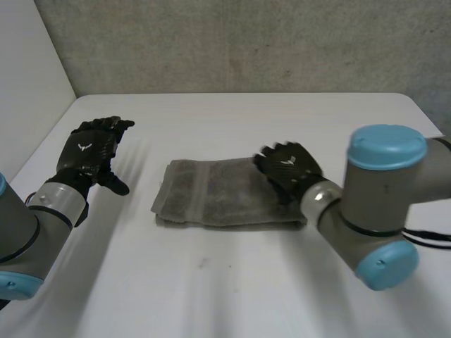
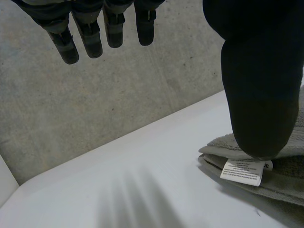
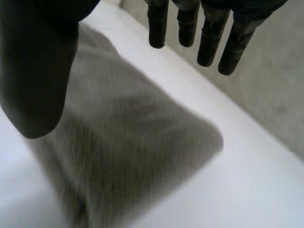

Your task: Fold the towel.

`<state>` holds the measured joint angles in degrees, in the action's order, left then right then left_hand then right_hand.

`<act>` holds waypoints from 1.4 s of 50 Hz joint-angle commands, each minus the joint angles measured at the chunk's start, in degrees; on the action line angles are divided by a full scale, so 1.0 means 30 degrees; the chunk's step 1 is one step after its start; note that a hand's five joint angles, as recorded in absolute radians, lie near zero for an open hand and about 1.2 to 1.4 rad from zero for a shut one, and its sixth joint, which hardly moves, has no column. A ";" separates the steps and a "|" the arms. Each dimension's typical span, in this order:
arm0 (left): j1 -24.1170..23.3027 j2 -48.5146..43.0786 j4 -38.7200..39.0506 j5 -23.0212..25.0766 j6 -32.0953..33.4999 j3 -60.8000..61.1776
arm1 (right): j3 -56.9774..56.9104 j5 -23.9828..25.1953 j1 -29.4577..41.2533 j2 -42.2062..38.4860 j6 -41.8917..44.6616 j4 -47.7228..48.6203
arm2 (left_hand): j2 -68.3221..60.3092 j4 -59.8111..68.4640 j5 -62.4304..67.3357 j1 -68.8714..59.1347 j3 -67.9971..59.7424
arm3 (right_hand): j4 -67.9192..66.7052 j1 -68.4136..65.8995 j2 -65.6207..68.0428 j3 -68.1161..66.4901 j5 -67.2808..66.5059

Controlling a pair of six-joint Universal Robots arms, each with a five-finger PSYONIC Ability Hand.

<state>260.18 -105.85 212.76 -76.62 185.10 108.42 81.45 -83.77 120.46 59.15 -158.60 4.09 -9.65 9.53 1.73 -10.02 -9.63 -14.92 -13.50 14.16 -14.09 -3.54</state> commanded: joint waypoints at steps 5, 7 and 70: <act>-0.0330 -0.0108 0.0270 -0.0006 0.0000 0.0159 | 0.1179 -0.0173 -0.1714 -0.1376 0.1099 0.0161 | -0.0117 0.0158 -0.0575 0.0005 -0.0123 | -1.2369 -1.2840 1.2620 -1.2646 -1.2829; -0.0360 -0.0108 0.0300 -0.0006 0.0000 0.0189 | 0.1092 -0.0144 -0.1890 -0.1493 0.1070 0.0161 | -0.0132 0.0173 -0.0560 -0.0010 -0.0138 | -1.5015 -1.5486 1.5267 -1.5293 -1.5475; -0.6688 0.1445 -1.2034 -0.6304 -0.3399 -1.0270 | 0.1528 -0.0992 0.4672 0.0901 0.8287 0.0304 | -0.0117 0.0158 -0.0575 0.0005 -0.0123 | 0.1640 0.1168 -0.1388 0.1362 0.1180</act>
<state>242.65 -97.76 176.89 -91.43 174.47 78.04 83.46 -82.46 135.94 57.13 -130.05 2.96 -9.65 9.50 1.73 -10.02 -9.49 -35.36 -33.22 32.80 -36.16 -23.99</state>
